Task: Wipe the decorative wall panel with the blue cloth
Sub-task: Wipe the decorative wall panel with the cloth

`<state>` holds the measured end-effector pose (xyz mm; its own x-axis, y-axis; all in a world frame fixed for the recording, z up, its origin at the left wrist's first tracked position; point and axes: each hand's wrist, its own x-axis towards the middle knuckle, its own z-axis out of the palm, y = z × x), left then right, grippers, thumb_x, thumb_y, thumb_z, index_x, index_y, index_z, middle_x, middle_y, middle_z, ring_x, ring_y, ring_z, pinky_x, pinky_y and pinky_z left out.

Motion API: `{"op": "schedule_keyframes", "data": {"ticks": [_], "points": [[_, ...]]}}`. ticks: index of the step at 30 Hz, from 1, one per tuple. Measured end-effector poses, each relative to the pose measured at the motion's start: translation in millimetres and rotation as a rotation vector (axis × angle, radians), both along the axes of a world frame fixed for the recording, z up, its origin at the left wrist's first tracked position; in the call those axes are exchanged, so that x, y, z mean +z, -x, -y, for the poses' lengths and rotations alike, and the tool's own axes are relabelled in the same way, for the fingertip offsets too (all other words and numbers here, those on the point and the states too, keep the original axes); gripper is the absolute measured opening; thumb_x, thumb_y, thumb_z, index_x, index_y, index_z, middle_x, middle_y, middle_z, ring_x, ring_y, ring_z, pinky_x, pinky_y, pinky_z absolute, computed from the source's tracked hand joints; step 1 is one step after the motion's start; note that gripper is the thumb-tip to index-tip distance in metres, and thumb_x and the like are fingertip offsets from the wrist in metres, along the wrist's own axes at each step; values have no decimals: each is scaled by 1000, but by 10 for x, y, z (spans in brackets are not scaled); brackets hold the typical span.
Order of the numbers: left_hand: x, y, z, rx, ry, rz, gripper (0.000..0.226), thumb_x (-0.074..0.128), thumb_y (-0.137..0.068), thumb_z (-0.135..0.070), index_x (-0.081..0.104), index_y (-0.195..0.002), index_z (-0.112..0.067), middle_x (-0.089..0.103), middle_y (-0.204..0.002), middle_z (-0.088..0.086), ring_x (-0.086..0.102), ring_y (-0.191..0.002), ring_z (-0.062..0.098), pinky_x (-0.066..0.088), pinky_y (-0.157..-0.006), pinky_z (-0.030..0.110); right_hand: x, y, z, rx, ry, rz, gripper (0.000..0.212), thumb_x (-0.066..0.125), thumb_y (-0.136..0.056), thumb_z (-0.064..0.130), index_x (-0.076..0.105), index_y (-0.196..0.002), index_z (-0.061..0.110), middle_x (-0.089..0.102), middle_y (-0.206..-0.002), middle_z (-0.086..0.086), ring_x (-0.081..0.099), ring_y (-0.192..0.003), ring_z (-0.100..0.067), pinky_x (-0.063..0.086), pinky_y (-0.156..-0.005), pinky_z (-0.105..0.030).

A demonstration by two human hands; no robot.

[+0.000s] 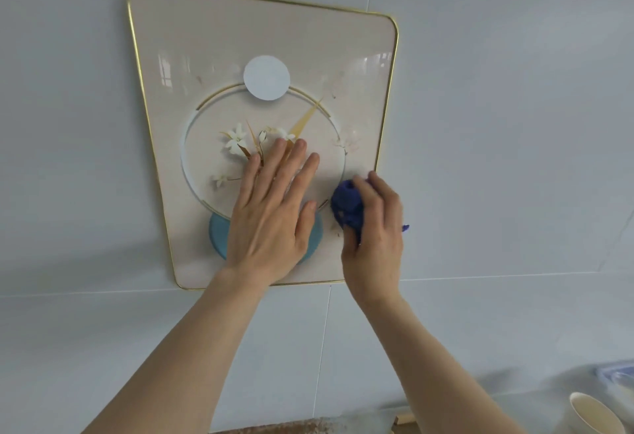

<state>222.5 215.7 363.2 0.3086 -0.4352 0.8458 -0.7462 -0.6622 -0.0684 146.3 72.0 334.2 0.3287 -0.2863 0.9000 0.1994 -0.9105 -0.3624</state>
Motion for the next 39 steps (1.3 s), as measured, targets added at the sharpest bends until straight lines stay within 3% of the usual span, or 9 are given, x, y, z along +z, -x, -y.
{"op": "schedule_keyframes", "data": {"ticks": [3,7,10,15,17,21,27,31,39], "points": [[-64,-209,40,11,-3,52,57,33,-107,-29,23,-162,-17,18,-173,3,9,-161,26,9,-131,49,-356,-199,63,-90,242,-118,55,64,-98,18,48,-151,12,36,-163,-19,25,-155,-38,33,-120,-58],[-138,-377,91,18,30,143,56,31,-107,-27,25,-162,-18,17,-171,0,11,-160,25,6,-131,47,-646,-271,154,-63,312,-131,54,44,-105,41,40,-153,17,27,-165,-23,16,-158,-39,20,-126,-61],[-195,-433,168,63,85,198,56,31,-108,-30,25,-162,-20,17,-170,-2,15,-159,24,9,-131,47,-894,-251,282,-82,448,-138,45,52,-105,22,47,-150,21,33,-163,-20,18,-158,-34,19,-127,-56],[-223,-472,191,64,116,256,55,32,-108,-29,26,-162,-20,19,-169,-2,20,-158,25,15,-130,49,-861,-131,439,-116,627,-166,62,65,-92,-12,58,-145,20,41,-159,-17,34,-153,-34,35,-122,-55],[-224,-469,193,61,126,252,56,33,-107,-29,26,-162,-20,19,-169,-2,20,-159,24,15,-129,49,-646,-118,421,-99,524,-118,56,61,-94,-13,62,-141,17,43,-158,-18,35,-152,-35,45,-114,-56],[-231,-463,191,75,132,252,56,35,-107,-28,25,-162,-21,20,-170,-2,19,-159,23,14,-130,48,21,-199,339,-133,266,32,45,63,-99,-3,65,-138,19,43,-156,-18,40,-149,-35,51,-82,-29],[-226,-467,188,74,121,253,57,35,-107,-28,24,-162,-21,19,-170,-2,18,-159,23,12,-130,48,-111,-338,239,-207,241,130,42,60,-99,-10,68,-134,10,58,-144,-21,44,-146,-38,59,-96,-47],[-210,-447,185,75,118,262,56,34,-107,-27,25,-162,-20,20,-170,-1,18,-159,23,9,-131,46,-347,-231,255,-190,268,93,43,63,-96,-12,71,-130,12,61,-143,-15,46,-145,-37,61,-93,-42],[-113,-222,125,75,82,157,60,43,-105,-29,27,-161,-16,23,-171,3,15,-160,27,13,-130,51,-231,9,204,-203,319,-84,59,68,-80,-24,73,-125,14,66,-137,-11,54,-140,-32,57,-56,-35]]}}
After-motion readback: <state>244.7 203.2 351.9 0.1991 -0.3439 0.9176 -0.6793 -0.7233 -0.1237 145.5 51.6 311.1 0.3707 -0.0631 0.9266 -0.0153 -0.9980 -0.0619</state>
